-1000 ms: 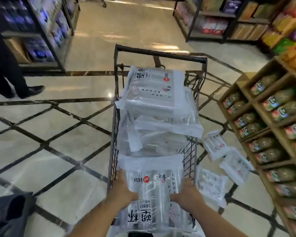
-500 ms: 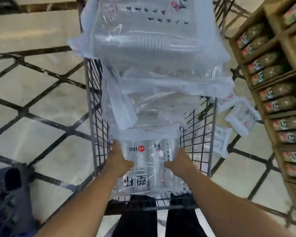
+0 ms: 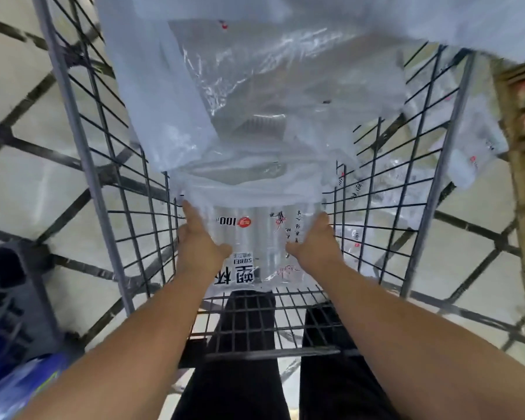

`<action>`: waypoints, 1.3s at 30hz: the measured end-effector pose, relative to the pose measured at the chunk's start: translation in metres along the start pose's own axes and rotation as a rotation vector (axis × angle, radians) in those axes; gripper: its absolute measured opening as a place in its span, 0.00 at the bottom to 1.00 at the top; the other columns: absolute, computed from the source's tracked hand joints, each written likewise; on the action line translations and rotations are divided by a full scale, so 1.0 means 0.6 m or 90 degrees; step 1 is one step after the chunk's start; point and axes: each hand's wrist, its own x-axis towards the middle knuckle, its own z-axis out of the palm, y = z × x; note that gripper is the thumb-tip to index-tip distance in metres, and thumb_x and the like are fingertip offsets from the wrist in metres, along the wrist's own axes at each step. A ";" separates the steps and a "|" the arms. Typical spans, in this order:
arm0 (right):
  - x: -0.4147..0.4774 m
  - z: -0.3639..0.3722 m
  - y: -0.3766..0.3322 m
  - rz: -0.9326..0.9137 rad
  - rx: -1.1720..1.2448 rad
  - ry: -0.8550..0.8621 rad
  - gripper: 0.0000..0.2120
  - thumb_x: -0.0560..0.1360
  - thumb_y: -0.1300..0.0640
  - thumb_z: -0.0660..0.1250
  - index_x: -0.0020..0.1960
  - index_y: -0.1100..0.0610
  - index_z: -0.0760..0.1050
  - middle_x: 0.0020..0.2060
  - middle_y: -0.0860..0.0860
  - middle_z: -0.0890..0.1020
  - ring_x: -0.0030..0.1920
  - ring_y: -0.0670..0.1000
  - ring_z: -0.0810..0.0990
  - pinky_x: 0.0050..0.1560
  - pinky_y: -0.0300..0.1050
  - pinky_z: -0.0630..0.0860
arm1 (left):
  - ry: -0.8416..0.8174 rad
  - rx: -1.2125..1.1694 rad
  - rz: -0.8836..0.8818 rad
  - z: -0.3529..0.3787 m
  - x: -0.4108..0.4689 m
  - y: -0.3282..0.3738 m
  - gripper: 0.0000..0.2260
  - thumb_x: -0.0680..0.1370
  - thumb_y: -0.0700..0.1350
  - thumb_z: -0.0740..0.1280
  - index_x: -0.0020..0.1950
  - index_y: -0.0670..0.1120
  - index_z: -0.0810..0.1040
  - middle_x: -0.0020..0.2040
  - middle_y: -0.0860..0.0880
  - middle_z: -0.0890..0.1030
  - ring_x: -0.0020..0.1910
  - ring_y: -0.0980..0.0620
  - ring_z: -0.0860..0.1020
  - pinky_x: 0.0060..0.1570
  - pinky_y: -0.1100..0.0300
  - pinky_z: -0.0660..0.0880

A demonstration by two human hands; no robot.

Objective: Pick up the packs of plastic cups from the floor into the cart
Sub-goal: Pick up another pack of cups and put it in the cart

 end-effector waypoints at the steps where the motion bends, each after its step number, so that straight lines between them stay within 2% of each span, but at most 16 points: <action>1: -0.010 -0.005 -0.001 0.000 -0.015 0.002 0.51 0.72 0.50 0.75 0.79 0.60 0.41 0.72 0.64 0.63 0.67 0.65 0.71 0.62 0.55 0.74 | -0.004 0.015 0.009 -0.005 -0.003 0.000 0.58 0.71 0.42 0.77 0.78 0.57 0.30 0.78 0.39 0.53 0.64 0.37 0.74 0.62 0.46 0.74; 3: -0.035 -0.020 -0.004 -0.008 -0.074 0.024 0.53 0.73 0.49 0.74 0.79 0.59 0.38 0.73 0.65 0.60 0.70 0.65 0.68 0.66 0.57 0.72 | 0.011 0.111 0.051 -0.020 -0.018 0.008 0.56 0.72 0.43 0.76 0.79 0.49 0.32 0.80 0.41 0.44 0.69 0.37 0.70 0.67 0.49 0.71; 5: -0.074 -0.041 -0.011 -0.041 -0.154 0.047 0.53 0.75 0.46 0.71 0.79 0.59 0.33 0.74 0.66 0.56 0.72 0.65 0.64 0.70 0.56 0.69 | 0.027 0.274 0.136 -0.043 -0.046 0.022 0.53 0.75 0.48 0.74 0.78 0.42 0.31 0.79 0.39 0.38 0.78 0.37 0.55 0.75 0.52 0.58; 6: -0.100 -0.054 -0.015 -0.071 -0.181 0.061 0.53 0.75 0.45 0.70 0.79 0.59 0.32 0.74 0.66 0.56 0.72 0.65 0.63 0.72 0.54 0.67 | 0.028 0.340 0.186 -0.057 -0.067 0.034 0.52 0.76 0.50 0.72 0.77 0.41 0.30 0.79 0.38 0.37 0.79 0.38 0.47 0.77 0.51 0.52; 8: -0.152 -0.086 -0.022 -0.141 -0.197 0.095 0.51 0.76 0.45 0.69 0.79 0.56 0.33 0.73 0.65 0.57 0.72 0.63 0.62 0.72 0.53 0.65 | 0.030 0.410 0.251 -0.088 -0.107 0.060 0.52 0.77 0.52 0.69 0.75 0.43 0.25 0.79 0.39 0.34 0.79 0.38 0.42 0.78 0.49 0.48; 11: -0.234 -0.140 -0.012 -0.224 -0.195 0.124 0.46 0.77 0.49 0.66 0.80 0.53 0.36 0.74 0.61 0.55 0.72 0.62 0.61 0.71 0.54 0.66 | 0.048 0.473 0.299 -0.125 -0.169 0.096 0.53 0.77 0.55 0.68 0.70 0.45 0.20 0.79 0.39 0.35 0.79 0.38 0.42 0.78 0.47 0.46; 15: -0.310 -0.211 0.032 -0.248 -0.192 0.163 0.43 0.76 0.52 0.65 0.80 0.52 0.40 0.76 0.59 0.54 0.75 0.61 0.56 0.73 0.55 0.63 | 0.081 0.520 0.365 -0.145 -0.248 0.149 0.51 0.77 0.60 0.66 0.72 0.44 0.24 0.80 0.40 0.36 0.79 0.39 0.41 0.77 0.44 0.44; 17: -0.329 -0.244 0.069 -0.245 -0.182 0.200 0.41 0.76 0.53 0.64 0.80 0.53 0.44 0.76 0.58 0.56 0.74 0.60 0.57 0.72 0.53 0.63 | 0.087 0.524 0.380 -0.141 -0.277 0.176 0.51 0.76 0.60 0.66 0.75 0.44 0.27 0.79 0.42 0.35 0.79 0.39 0.41 0.77 0.43 0.45; 19: -0.344 -0.274 0.115 -0.221 -0.170 0.234 0.42 0.76 0.50 0.65 0.80 0.53 0.44 0.76 0.57 0.56 0.75 0.60 0.57 0.73 0.53 0.63 | 0.084 0.522 0.411 -0.127 -0.302 0.203 0.50 0.76 0.60 0.67 0.77 0.45 0.29 0.76 0.45 0.31 0.79 0.38 0.41 0.76 0.43 0.46; 22: -0.360 -0.309 0.198 -0.161 -0.154 0.267 0.43 0.76 0.46 0.66 0.80 0.53 0.43 0.77 0.57 0.55 0.76 0.59 0.56 0.72 0.52 0.64 | 0.100 0.520 0.471 -0.094 -0.332 0.241 0.51 0.76 0.60 0.67 0.74 0.46 0.27 0.74 0.46 0.30 0.79 0.38 0.42 0.76 0.43 0.47; 24: -0.370 -0.326 0.258 -0.116 -0.137 0.271 0.43 0.76 0.46 0.65 0.81 0.52 0.42 0.78 0.57 0.53 0.76 0.59 0.55 0.71 0.53 0.65 | 0.108 0.521 0.495 -0.065 -0.348 0.266 0.51 0.76 0.60 0.67 0.73 0.46 0.26 0.77 0.45 0.33 0.79 0.39 0.42 0.76 0.43 0.47; 27: -0.369 -0.346 0.347 -0.081 -0.143 0.272 0.44 0.76 0.44 0.64 0.81 0.52 0.40 0.79 0.57 0.50 0.77 0.60 0.53 0.71 0.54 0.65 | 0.129 0.496 0.539 -0.020 -0.375 0.301 0.52 0.73 0.61 0.70 0.77 0.46 0.33 0.80 0.44 0.40 0.79 0.37 0.46 0.75 0.41 0.50; 29: -0.360 -0.361 0.401 -0.077 -0.163 0.274 0.44 0.76 0.43 0.64 0.81 0.52 0.41 0.79 0.57 0.50 0.77 0.60 0.53 0.71 0.53 0.65 | 0.140 0.502 0.536 0.012 -0.397 0.328 0.51 0.73 0.63 0.69 0.79 0.47 0.37 0.81 0.43 0.43 0.79 0.37 0.47 0.75 0.41 0.50; 32: -0.334 -0.388 0.476 -0.097 -0.184 0.275 0.44 0.76 0.41 0.64 0.81 0.52 0.41 0.79 0.58 0.50 0.77 0.60 0.53 0.72 0.53 0.64 | 0.146 0.534 0.494 0.072 -0.433 0.371 0.47 0.76 0.62 0.64 0.79 0.47 0.34 0.81 0.43 0.40 0.79 0.39 0.42 0.76 0.43 0.46; 37: -0.276 -0.447 0.612 -0.134 -0.209 0.261 0.44 0.75 0.41 0.64 0.80 0.52 0.43 0.77 0.57 0.52 0.74 0.60 0.56 0.69 0.53 0.67 | 0.141 0.506 0.436 0.213 -0.501 0.427 0.47 0.76 0.63 0.64 0.80 0.48 0.34 0.81 0.43 0.41 0.79 0.39 0.43 0.76 0.43 0.44; 39: -0.256 -0.465 0.667 -0.137 -0.195 0.251 0.43 0.73 0.41 0.64 0.79 0.52 0.45 0.76 0.57 0.53 0.74 0.60 0.56 0.68 0.53 0.67 | 0.119 0.501 0.405 0.273 -0.529 0.440 0.45 0.77 0.62 0.62 0.80 0.48 0.35 0.81 0.43 0.41 0.79 0.39 0.44 0.77 0.42 0.47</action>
